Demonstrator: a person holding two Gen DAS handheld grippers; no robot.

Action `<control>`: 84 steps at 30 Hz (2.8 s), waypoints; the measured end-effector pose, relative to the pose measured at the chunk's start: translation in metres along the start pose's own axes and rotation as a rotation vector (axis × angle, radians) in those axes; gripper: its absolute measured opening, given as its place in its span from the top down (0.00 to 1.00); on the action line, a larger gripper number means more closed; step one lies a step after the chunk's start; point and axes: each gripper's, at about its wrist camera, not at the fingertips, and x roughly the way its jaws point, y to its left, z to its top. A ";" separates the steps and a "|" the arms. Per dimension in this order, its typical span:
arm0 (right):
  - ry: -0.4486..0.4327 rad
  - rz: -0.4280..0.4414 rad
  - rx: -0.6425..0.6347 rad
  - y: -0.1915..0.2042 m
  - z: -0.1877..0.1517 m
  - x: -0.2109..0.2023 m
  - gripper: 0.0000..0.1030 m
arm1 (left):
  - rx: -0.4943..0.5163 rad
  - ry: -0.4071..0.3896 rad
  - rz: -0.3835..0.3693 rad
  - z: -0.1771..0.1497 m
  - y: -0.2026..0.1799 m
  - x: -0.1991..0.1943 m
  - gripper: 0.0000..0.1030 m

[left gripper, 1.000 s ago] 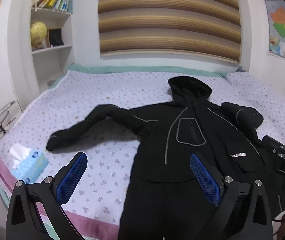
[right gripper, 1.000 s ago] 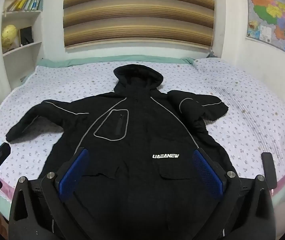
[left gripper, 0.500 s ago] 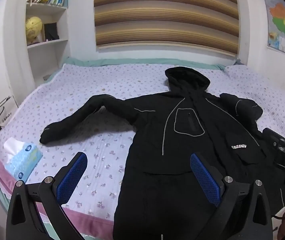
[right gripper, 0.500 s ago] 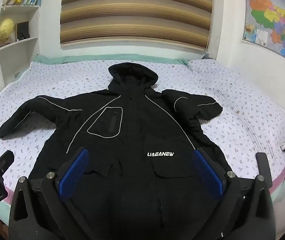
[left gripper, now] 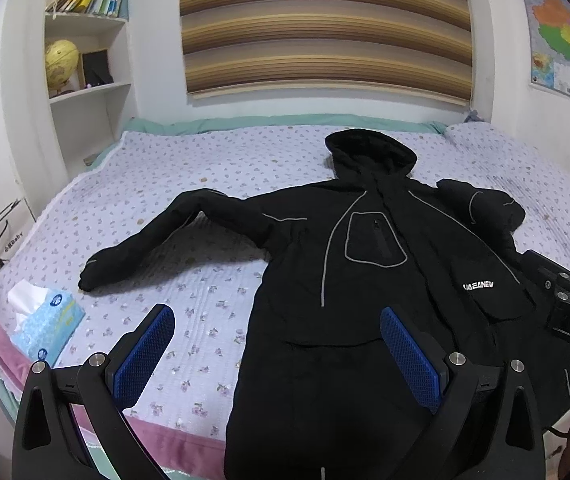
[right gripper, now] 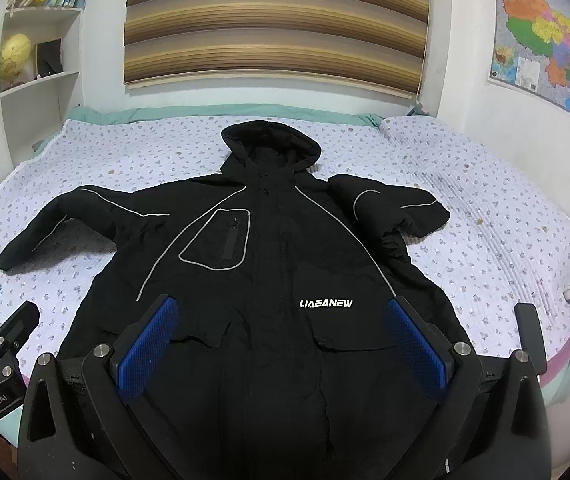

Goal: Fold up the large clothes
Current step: 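Move both grippers over the black jacket toward its sleeves, then grasp the jacket sleeve cuff with the left gripper and lift it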

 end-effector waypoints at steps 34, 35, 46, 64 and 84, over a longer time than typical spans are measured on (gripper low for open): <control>0.033 -0.037 -0.023 0.014 0.005 0.026 0.00 | -0.022 0.137 -0.064 -0.020 0.005 0.055 0.01; 0.028 -0.025 -0.030 0.016 0.009 0.028 0.00 | -0.032 0.142 -0.064 -0.019 0.008 0.057 0.01; 0.010 0.508 -0.004 0.029 0.086 0.090 0.00 | -0.417 0.079 -0.003 0.006 0.178 0.088 0.01; 0.179 0.255 -0.105 0.019 0.032 0.324 0.07 | -1.025 0.134 -0.167 -0.028 0.317 0.230 0.14; 0.178 0.253 -0.127 0.023 0.031 0.324 0.02 | -0.820 0.083 0.059 0.014 0.322 0.252 0.76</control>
